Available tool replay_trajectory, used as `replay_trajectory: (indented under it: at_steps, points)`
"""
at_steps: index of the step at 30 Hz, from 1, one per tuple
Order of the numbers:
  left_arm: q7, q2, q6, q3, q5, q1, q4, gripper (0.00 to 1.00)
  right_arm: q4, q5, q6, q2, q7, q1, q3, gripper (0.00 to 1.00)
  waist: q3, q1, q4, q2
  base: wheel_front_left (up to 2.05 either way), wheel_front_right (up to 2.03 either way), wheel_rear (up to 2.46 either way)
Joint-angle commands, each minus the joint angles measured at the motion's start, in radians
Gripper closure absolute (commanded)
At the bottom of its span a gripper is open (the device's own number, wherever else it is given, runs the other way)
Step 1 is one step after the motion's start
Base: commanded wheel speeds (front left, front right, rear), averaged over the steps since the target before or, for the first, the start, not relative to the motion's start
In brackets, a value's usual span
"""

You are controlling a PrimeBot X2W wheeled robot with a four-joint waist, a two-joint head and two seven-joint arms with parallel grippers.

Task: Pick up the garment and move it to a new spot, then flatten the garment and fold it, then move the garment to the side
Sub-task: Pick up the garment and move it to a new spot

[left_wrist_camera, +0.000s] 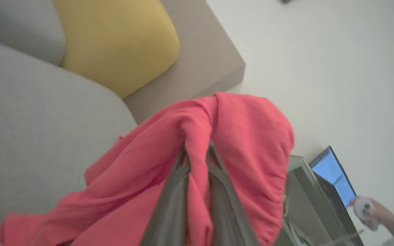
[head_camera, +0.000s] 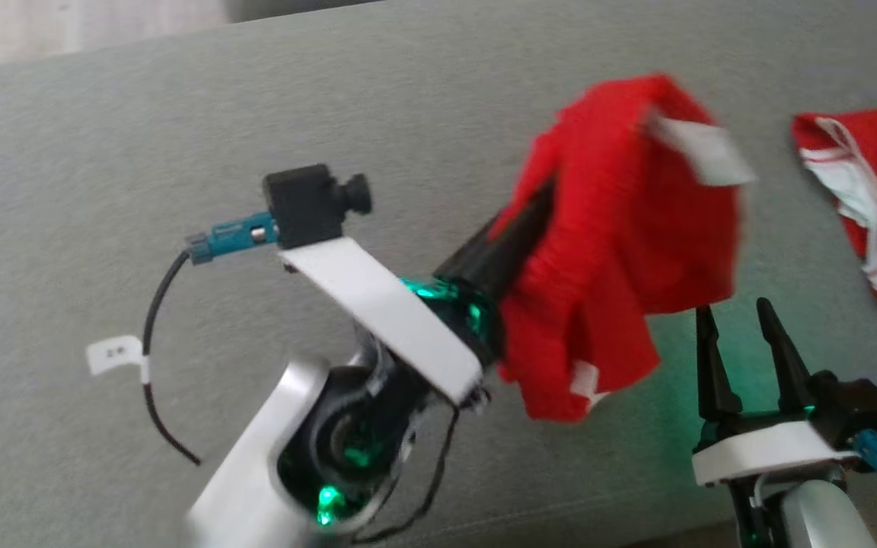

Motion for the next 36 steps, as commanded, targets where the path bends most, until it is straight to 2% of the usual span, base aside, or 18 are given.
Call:
replay_trajectory:
  at_steps: [1,4,5,11,15,16,17,18,19,20,22,25,30,36]
  points:
    - [-0.034,0.006,0.011,0.033,-0.025,-0.04,0.009,1.0,-0.023,0.007,0.007,-0.004,-0.012,-0.017,0.024,0.0,0.004,0.0,-0.036,0.0,0.0,0.0,0.0]
    - [-0.119,0.006,0.037,0.05,-0.006,-0.081,0.196,1.0,-0.021,0.013,0.007,-0.004,-0.012,-0.02,0.03,0.0,0.009,0.0,-0.059,0.0,0.0,0.0,0.0]
    - [-0.145,0.006,0.033,0.059,-0.015,-0.09,0.258,1.0,-0.021,0.014,0.007,-0.004,-0.012,-0.021,0.031,0.0,0.011,0.0,-0.063,0.0,0.0,0.0,0.0]
    - [-0.333,0.012,0.03,0.097,0.106,-0.178,0.661,1.0,-0.016,0.007,0.007,-0.004,-0.012,-0.014,0.028,0.0,0.01,0.0,-0.059,0.0,0.0,0.0,0.0]
    - [-0.39,0.011,0.014,0.122,0.134,-0.218,0.852,1.0,-0.016,-0.001,0.007,-0.004,-0.012,-0.01,0.028,0.0,0.008,0.0,-0.039,0.0,0.0,0.0,0.0]
    - [-0.4,0.01,0.01,0.127,0.144,-0.227,0.89,0.85,-0.015,-0.004,0.007,-0.004,-0.012,-0.009,0.028,0.0,0.007,0.0,-0.032,0.0,0.0,0.0,0.0]
    - [-0.408,0.01,-0.001,0.131,0.155,-0.236,0.92,0.61,-0.015,-0.006,0.007,-0.004,-0.012,-0.009,0.028,0.0,0.006,0.0,-0.026,0.0,0.0,0.0,0.0]
    - [-0.414,0.009,-0.013,0.136,0.164,-0.242,0.946,0.08,-0.014,-0.009,0.007,-0.004,-0.012,-0.008,0.028,0.0,0.005,0.0,-0.02,0.0,0.0,0.0,0.0]
    - [-0.417,0.009,-0.024,0.139,0.174,-0.246,0.967,0.0,-0.014,-0.011,0.007,-0.004,-0.012,-0.008,0.027,0.0,0.004,0.0,-0.013,0.0,0.0,0.0,0.0]
    - [-0.42,0.008,-0.034,0.142,0.188,-0.249,0.982,0.0,-0.014,-0.012,0.007,-0.004,-0.012,-0.007,0.025,0.0,0.001,0.0,-0.006,0.0,0.0,0.0,0.0]
    - [-0.421,0.008,-0.036,0.148,0.215,-0.252,0.99,0.0,-0.014,-0.014,0.007,-0.004,-0.012,-0.005,0.023,0.0,-0.002,0.0,0.002,0.0,0.0,0.0,0.0]
    - [-0.422,0.009,-0.036,0.198,0.362,-0.233,0.937,0.0,-0.018,-0.022,0.007,-0.004,-0.012,0.002,0.013,0.0,-0.014,0.0,0.025,0.0,0.0,0.0,0.0]
    - [-0.422,0.008,-0.021,0.28,0.62,-0.082,0.746,0.0,-0.031,-0.042,0.007,-0.004,-0.012,0.027,-0.024,0.0,-0.052,0.0,0.068,0.0,0.0,0.0,0.0]
    - [-0.422,0.006,-0.018,0.32,0.811,0.137,0.529,0.0,-0.046,-0.081,0.007,-0.004,-0.012,0.068,-0.058,0.0,-0.107,0.0,0.13,0.0,0.0,0.0,0.0]
